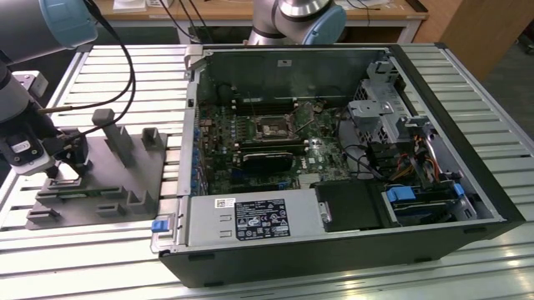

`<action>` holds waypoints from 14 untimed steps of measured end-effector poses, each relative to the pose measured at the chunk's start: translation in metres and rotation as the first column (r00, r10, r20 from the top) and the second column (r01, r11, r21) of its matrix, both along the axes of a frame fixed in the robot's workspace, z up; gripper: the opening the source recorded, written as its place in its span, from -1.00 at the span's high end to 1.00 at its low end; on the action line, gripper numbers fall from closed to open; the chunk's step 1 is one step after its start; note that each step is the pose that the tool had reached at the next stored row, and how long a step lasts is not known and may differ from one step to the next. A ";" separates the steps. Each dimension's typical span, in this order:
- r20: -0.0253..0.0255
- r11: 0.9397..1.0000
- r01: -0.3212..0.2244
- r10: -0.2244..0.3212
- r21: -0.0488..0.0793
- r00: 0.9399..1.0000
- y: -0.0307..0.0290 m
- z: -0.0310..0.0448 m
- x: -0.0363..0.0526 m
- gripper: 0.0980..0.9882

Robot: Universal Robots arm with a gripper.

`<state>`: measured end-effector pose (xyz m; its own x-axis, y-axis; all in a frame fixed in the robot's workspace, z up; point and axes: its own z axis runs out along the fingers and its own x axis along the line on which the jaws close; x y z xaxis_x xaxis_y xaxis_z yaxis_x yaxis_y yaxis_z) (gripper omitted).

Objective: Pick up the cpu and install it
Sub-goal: 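Pick up the cpu and move it towards the insertion slot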

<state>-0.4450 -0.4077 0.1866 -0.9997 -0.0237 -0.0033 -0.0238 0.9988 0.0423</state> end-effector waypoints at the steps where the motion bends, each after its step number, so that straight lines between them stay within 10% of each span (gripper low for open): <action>1: 0.000 1.000 0.000 0.000 0.000 1.000 0.0000 -0.0001 0.0000 0.01; 14: 0.000 1.000 0.000 0.000 0.000 1.000 0.0000 -0.0001 0.0000 -0.09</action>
